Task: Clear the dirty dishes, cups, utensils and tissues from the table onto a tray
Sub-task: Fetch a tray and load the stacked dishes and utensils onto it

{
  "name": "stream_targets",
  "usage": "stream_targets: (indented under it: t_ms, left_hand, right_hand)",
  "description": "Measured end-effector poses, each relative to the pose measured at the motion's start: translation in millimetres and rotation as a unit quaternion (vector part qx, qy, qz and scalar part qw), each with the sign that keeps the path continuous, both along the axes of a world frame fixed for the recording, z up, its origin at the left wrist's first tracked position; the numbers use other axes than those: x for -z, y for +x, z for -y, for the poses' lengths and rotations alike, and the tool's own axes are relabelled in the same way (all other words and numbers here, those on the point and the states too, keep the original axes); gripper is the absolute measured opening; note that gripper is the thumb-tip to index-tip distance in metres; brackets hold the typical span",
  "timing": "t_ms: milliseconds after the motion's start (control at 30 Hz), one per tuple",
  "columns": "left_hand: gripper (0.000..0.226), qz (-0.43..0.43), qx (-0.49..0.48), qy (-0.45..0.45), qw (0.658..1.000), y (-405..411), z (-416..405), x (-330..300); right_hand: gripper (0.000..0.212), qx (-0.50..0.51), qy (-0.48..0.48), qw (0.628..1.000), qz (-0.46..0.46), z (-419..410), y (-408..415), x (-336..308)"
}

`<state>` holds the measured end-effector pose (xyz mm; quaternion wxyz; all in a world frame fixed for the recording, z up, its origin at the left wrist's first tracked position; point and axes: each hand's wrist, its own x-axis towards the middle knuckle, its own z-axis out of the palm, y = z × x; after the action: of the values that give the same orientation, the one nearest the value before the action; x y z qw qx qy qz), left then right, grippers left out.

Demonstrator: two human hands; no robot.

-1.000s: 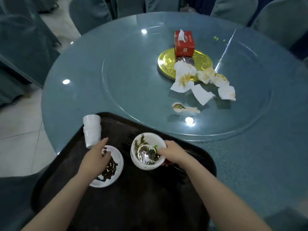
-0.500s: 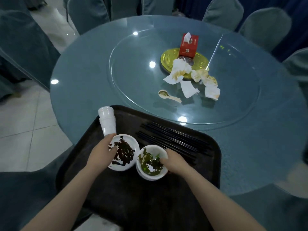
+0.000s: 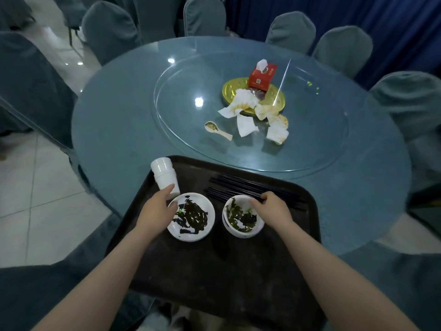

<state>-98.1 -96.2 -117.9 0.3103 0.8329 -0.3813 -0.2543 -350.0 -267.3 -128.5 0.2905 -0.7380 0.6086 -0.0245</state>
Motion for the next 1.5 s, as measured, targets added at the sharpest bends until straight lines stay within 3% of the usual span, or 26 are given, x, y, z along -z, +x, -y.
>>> stream_targets:
  t_ms: [333,467,667,1000,1200,1500]
  left_hand:
    - [0.053,0.002,0.005,0.010,1.000,23,55,2]
    - [0.051,0.022,0.009,0.024,0.999,45,90,5]
    - [0.051,0.071,0.039,0.037,0.996,69,160,8]
    - [0.055,0.083,0.070,0.070,0.992,89,229,20]
    - [0.063,0.135,0.123,0.168,0.969,107,250,41]
    - [0.067,0.228,0.212,0.199,0.929,99,235,57]
  right_hand:
    - [0.050,-0.035,-0.012,0.999,0.023,67,30,3]
    - [0.051,-0.156,-0.003,0.987,-0.041,118,51,27]
    - [0.050,-0.261,-0.078,0.957,-0.099,152,51,60]
    - [0.046,-0.229,-0.057,0.971,-0.042,154,42,56]
    - [0.034,-0.144,-0.096,0.985,-0.019,170,39,42]
    - [0.045,-0.196,-0.105,0.972,0.075,200,145,25]
